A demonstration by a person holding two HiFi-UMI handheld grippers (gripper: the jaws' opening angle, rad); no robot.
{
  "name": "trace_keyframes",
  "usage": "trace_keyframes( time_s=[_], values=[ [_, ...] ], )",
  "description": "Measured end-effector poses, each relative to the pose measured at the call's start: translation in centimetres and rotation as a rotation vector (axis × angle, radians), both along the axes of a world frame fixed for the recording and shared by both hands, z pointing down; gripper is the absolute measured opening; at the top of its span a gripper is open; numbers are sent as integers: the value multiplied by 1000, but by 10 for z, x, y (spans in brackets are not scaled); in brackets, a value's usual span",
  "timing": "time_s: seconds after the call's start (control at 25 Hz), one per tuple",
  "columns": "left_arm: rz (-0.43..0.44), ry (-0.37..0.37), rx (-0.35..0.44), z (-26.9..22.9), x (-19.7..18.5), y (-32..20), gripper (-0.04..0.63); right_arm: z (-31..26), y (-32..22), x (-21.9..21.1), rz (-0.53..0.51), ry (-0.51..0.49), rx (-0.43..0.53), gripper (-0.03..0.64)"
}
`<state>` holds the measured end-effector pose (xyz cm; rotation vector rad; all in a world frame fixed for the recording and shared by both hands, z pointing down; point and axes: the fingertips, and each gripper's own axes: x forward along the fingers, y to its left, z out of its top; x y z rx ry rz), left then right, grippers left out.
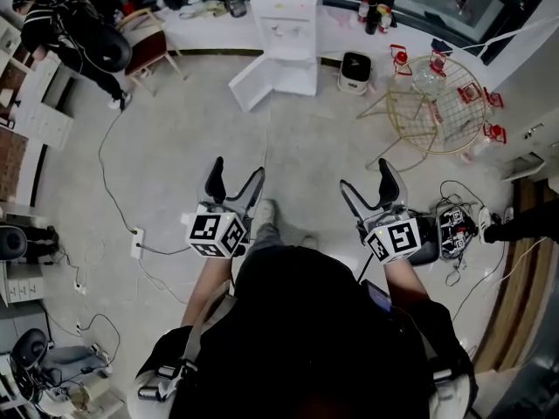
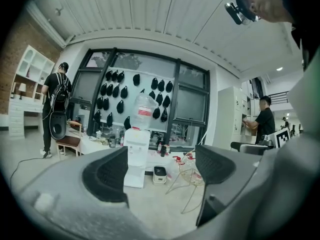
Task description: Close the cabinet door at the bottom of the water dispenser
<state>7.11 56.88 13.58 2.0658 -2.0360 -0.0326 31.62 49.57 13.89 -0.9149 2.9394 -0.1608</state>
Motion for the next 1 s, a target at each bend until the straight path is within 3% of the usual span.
trace_keyframes(
  time_s=[0.56, 1.0],
  values=[
    [32, 25, 22, 6, -70, -90, 428, -1, -83, -53, 74, 42, 2, 407],
    [55, 16, 17, 9, -167, -147, 426, 2, -144, -159, 68, 57, 0, 407]
  ],
)
